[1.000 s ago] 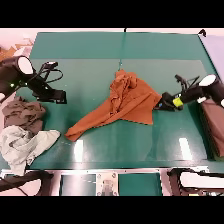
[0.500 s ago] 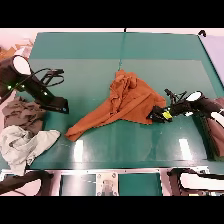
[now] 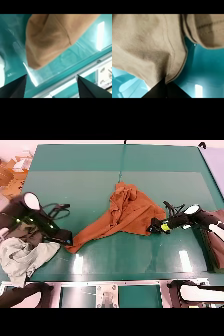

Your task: Fold the shirts.

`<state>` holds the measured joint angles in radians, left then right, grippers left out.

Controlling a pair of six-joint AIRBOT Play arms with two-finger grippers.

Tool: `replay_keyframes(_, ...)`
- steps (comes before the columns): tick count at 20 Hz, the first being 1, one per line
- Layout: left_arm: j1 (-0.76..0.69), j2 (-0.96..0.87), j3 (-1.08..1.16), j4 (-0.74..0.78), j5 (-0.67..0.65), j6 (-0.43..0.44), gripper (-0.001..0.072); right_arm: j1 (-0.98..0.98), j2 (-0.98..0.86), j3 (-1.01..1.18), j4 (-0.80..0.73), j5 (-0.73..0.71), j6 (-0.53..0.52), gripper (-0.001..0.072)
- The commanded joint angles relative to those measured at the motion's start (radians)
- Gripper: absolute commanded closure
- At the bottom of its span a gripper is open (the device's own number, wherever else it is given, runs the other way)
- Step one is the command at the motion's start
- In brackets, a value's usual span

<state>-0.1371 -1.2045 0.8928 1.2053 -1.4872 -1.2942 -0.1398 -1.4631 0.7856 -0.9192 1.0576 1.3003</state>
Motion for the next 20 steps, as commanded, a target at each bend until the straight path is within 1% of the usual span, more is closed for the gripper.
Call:
replay_keyframes(1,-0.049,-0.002,-0.105,-0.008,0.189,0.013,0.0009,0.0,-0.001,0.0,0.026,-0.011,-0.003,0.0701)
replay_keyframes(3,-0.058,-0.003,-0.122,-0.009,0.287,0.012,0.0009,0.0,-0.001,0.0,0.047,-0.011,-0.003,0.0701)
replay_keyframes(4,-0.058,-0.003,-0.122,-0.008,0.321,0.012,0.0142,0.0,-0.001,0.0,0.053,-0.01,-0.003,0.0701)
replay_keyframes(5,-0.058,-0.003,-0.122,-0.008,0.343,0.013,0.0405,0.0,-0.001,0.0,0.056,-0.011,-0.003,0.0701)
replay_keyframes(6,-0.058,-0.003,-0.122,-0.01,0.35,0.013,0.0587,0.0,-0.001,0.0,0.056,-0.011,-0.003,0.0701)
replay_keyframes(7,-0.058,-0.003,-0.122,-0.013,0.342,0.013,0.0682,0.0,0.0,0.0,0.056,-0.01,-0.003,0.0701)
replay_keyframes(9,-0.058,-0.003,-0.11,-0.013,0.295,0.013,0.0684,-0.002,0.003,0.013,0.056,0.008,-0.003,0.0702)
replay_keyframes(10,-0.058,0.001,-0.081,-0.013,0.263,0.013,0.0684,-0.005,0.016,0.035,0.056,0.042,-0.003,0.0702)
replay_keyframes(12,-0.056,0.041,0.05,-0.012,0.22,0.013,0.0684,-0.014,0.082,0.126,0.056,0.157,0.001,0.0702)
replay_keyframes(14,-0.019,0.079,0.247,-0.025,0.192,0.008,0.0684,-0.039,0.201,0.274,0.056,0.266,0.034,0.0702)
replay_keyframes(16,0.066,0.094,0.504,-0.079,0.135,-0.042,0.0684,-0.085,0.351,0.471,0.055,0.336,0.095,0.0702)
replay_keyframes(17,0.124,0.093,0.642,-0.126,0.12,-0.085,0.0684,-0.119,0.423,0.592,0.055,0.357,0.136,0.0703)
replay_keyframes(20,0.283,0.093,1.015,-0.327,0.15,-0.192,0.0683,-0.24,0.566,0.95,0.055,0.364,0.237,0.0702)
